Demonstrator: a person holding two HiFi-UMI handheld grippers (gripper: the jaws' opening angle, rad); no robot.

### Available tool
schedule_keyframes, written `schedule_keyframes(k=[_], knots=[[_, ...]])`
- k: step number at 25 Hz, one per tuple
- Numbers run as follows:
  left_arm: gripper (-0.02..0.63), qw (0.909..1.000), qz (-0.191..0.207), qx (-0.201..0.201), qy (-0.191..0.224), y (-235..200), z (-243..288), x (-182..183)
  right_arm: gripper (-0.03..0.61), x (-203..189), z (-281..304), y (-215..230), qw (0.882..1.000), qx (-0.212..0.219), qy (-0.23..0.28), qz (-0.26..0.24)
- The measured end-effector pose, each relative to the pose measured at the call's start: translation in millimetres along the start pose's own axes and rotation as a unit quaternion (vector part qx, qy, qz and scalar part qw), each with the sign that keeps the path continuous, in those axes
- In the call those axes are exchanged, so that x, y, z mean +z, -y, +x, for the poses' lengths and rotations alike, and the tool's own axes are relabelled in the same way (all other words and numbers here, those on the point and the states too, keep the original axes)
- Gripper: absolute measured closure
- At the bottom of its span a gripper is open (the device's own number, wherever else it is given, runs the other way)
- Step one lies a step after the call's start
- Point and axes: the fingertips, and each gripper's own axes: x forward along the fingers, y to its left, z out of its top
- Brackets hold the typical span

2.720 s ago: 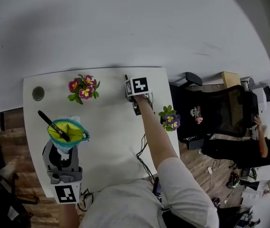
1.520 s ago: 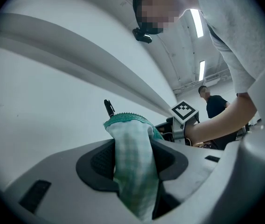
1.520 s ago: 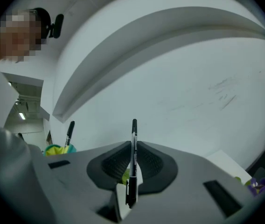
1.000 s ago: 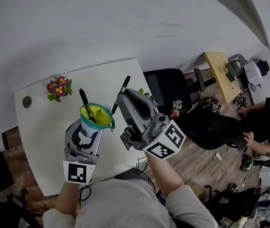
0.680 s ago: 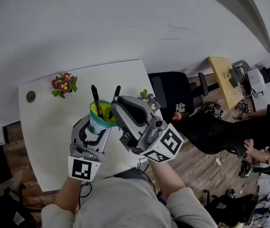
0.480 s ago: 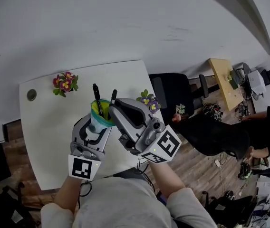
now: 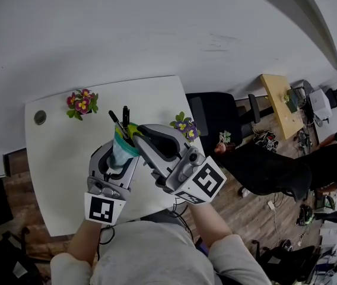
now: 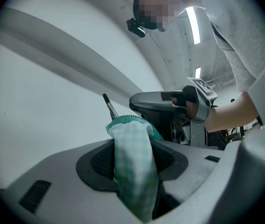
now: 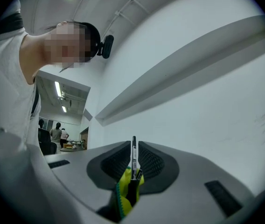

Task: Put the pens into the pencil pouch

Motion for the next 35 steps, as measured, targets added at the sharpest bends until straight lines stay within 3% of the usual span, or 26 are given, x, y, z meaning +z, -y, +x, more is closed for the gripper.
schedule_keyframes(k=[9, 15, 25, 35], knots=[[0.407, 0.9997, 0.019, 0.011, 0.011, -5.0, -4.0, 9.1, 0.522, -0.5, -3.6, 2.9, 1.000, -0.007, -0.019, -0.016], [0.407, 0.9985, 0.029, 0.040, 0.022, -19.5, -13.5, 19.1, 0.522, 1.9, -2.3, 2.5, 1.000, -0.004, -0.016, -0.015], [0.407, 0.9904, 0.061, 0.122, 0.021, -51.6, -44.6, 41.6, 0.529, -17.0, 13.3, 0.5, 0.997, -0.018, -0.059, -0.035], [0.408, 0.9711, 0.090, 0.220, 0.023, -74.1, -95.2, 64.2, 0.534, -15.5, 23.7, -13.0, 0.996, -0.020, -0.053, -0.070]])
